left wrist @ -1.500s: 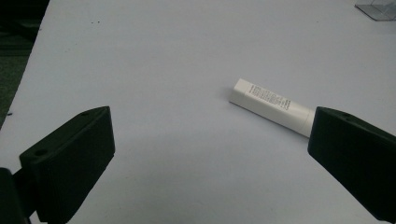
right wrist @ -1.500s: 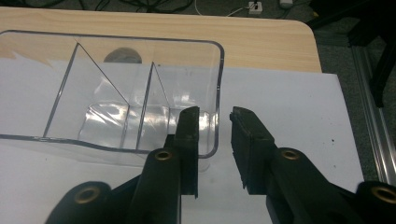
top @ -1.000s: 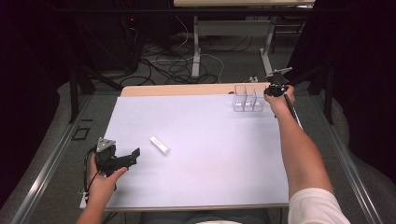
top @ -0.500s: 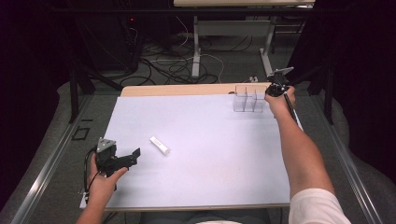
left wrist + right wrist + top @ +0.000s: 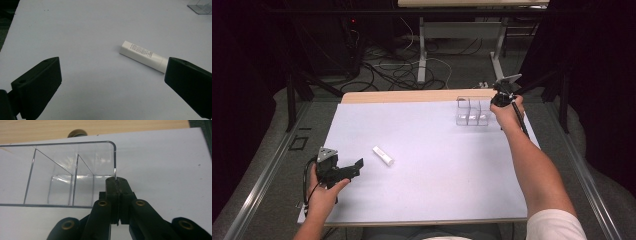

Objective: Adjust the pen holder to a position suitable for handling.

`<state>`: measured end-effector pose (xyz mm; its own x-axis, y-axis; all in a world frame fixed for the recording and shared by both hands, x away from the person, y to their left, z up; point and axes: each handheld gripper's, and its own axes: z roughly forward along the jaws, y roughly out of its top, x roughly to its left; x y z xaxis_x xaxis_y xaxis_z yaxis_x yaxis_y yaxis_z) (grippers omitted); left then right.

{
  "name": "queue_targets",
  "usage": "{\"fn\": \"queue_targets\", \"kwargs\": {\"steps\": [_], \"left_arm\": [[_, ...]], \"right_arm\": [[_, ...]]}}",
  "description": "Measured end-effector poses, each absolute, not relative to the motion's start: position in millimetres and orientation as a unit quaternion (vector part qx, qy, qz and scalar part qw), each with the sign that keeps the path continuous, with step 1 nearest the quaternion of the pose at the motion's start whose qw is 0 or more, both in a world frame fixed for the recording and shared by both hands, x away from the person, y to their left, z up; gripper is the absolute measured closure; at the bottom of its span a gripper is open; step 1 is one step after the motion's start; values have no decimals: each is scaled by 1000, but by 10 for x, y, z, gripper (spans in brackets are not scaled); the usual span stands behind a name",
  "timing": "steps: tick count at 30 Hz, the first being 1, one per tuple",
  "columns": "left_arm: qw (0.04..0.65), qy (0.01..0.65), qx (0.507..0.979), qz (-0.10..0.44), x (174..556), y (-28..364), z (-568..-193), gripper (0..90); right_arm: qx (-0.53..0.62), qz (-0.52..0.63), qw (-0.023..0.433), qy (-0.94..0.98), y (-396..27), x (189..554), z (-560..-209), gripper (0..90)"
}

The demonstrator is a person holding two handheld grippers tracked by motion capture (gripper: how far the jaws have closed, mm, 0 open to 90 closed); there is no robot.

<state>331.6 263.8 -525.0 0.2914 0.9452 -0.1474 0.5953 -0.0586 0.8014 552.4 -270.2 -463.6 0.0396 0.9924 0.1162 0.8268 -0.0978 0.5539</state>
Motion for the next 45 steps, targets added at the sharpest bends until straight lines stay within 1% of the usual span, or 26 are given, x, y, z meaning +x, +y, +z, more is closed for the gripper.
{"fn": "queue_targets", "kwargs": {"steps": [5, 10, 11, 16, 20, 23, 30, 35, 41, 45], "left_arm": [[409, 546, 700, 213, 3323, 2605, -5244, 10], [417, 541, 700, 209, 3324, 2586, -5236, 10], [415, 541, 701, 208, 3327, 2584, -5236, 10], [415, 538, 703, 209, 3346, 2562, -5235, 10], [414, 536, 705, 210, 3347, 2532, -5219, 10], [412, 533, 708, 212, 3352, 2510, -5218, 10], [410, 534, 708, 213, 3357, 2500, -5223, 10], [409, 534, 709, 214, 3358, 2502, -5224, 10], [408, 532, 710, 215, 3358, 2511, -5220, 10], [409, 533, 709, 215, 3353, 2514, -5216, 10]], "right_arm": [[685, 245, 159, 668, -2457, 5360, -4636, 893], [669, 249, 153, 683, -2207, 5134, -4644, 894], [664, 251, 149, 689, -2122, 5042, -4649, 893], [648, 259, 143, 702, -1973, 4863, -4658, 892], [640, 272, 123, 708, -1881, 4722, -4666, 885], [628, 283, 121, 715, -1833, 4636, -4683, 879], [627, 306, 103, 708, -1768, 4534, -4715, 866], [625, 315, 100, 707, -1704, 4530, -4728, 864], [616, 325, 92, 712, -1541, 4516, -4743, 858], [609, 330, 79, 717, -1427, 4502, -4748, 844]]}}
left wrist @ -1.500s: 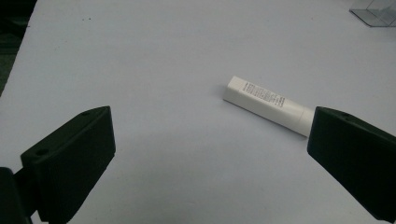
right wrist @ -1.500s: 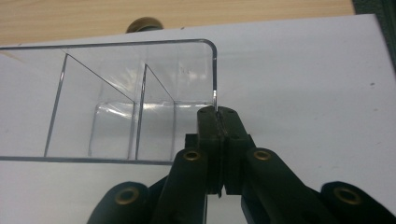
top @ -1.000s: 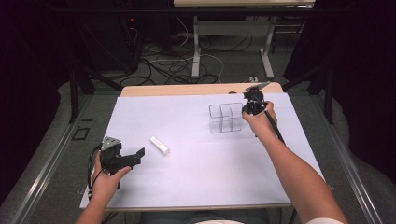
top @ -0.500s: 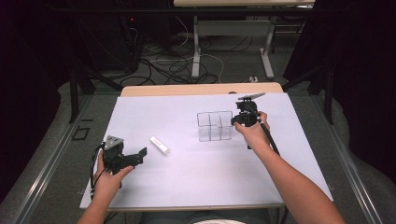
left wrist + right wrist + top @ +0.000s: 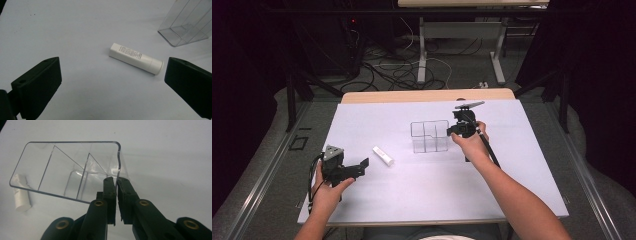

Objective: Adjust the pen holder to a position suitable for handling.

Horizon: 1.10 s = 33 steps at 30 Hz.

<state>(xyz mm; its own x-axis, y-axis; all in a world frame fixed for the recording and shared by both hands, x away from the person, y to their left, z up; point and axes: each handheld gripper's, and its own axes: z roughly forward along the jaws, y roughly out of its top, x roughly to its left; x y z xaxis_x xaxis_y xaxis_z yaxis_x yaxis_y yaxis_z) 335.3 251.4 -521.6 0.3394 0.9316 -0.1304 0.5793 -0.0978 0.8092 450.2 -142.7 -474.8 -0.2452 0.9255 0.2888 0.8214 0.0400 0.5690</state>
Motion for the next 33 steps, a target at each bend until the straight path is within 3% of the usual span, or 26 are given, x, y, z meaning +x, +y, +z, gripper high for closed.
{"fn": "queue_targets", "kwargs": {"steps": [15, 33], "left_arm": [[407, 535, 708, 216, 3344, 2524, -5220, 10], [402, 539, 708, 215, 3350, 2530, -5237, 10]], "right_arm": [[591, 360, 58, 720, -1432, 4444, -4722, 752], [510, 441, 116, 730, -1784, 4197, -4710, 516]]}}
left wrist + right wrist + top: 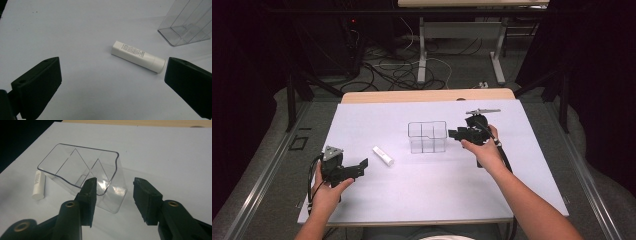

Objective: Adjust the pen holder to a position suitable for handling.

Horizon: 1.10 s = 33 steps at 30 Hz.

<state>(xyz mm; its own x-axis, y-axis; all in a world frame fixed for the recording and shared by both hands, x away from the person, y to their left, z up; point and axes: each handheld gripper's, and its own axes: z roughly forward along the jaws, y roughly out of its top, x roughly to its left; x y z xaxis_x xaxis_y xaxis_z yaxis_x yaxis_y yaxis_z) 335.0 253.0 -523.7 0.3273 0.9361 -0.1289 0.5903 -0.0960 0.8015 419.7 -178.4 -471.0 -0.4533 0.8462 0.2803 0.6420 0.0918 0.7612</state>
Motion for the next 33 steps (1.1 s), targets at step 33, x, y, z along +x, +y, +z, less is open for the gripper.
{"fn": "queue_targets", "kwargs": {"steps": [33], "left_arm": [[469, 595, 639, 134, 3406, 2503, -5092, 105]], "right_arm": [[480, 471, 179, 718, -2510, 3839, -5038, 261]]}}
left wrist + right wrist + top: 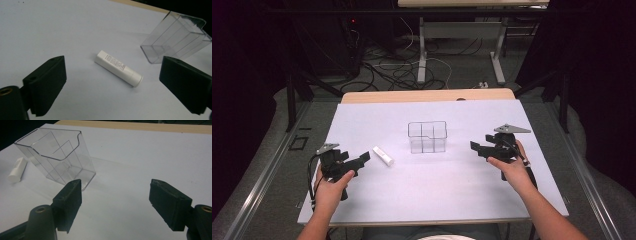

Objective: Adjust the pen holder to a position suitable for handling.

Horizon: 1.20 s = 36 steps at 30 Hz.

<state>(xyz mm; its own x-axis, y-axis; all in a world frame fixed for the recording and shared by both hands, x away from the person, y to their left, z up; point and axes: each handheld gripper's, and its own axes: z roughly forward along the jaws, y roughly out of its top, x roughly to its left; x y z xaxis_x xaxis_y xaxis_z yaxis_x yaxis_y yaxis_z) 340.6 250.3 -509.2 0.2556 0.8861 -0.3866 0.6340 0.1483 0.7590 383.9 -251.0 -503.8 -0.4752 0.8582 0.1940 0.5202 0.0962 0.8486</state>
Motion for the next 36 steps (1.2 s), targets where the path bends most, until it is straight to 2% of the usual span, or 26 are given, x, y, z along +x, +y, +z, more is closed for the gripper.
{"fn": "queue_targets", "kwargs": {"steps": [2, 10, 13, 23, 36], "left_arm": [[479, 607, 623, 118, 3420, 2493, -5075, 168], [480, 626, 607, 96, 3466, 2397, -5008, 217], [487, 632, 597, 88, 3501, 2352, -5000, 278], [452, 671, 586, 43, 3603, 2227, -5026, 342], [419, 711, 565, 2, 3702, 2188, -5075, 375]], "right_arm": [[482, 474, 176, 715, -2506, 3833, -5040, 261], [482, 476, 183, 713, -2520, 3832, -5039, 261], [485, 476, 180, 712, -2526, 3841, -5047, 261], [488, 474, 176, 712, -2534, 3862, -5080, 261], [490, 472, 174, 712, -2538, 3864, -5096, 261]]}}
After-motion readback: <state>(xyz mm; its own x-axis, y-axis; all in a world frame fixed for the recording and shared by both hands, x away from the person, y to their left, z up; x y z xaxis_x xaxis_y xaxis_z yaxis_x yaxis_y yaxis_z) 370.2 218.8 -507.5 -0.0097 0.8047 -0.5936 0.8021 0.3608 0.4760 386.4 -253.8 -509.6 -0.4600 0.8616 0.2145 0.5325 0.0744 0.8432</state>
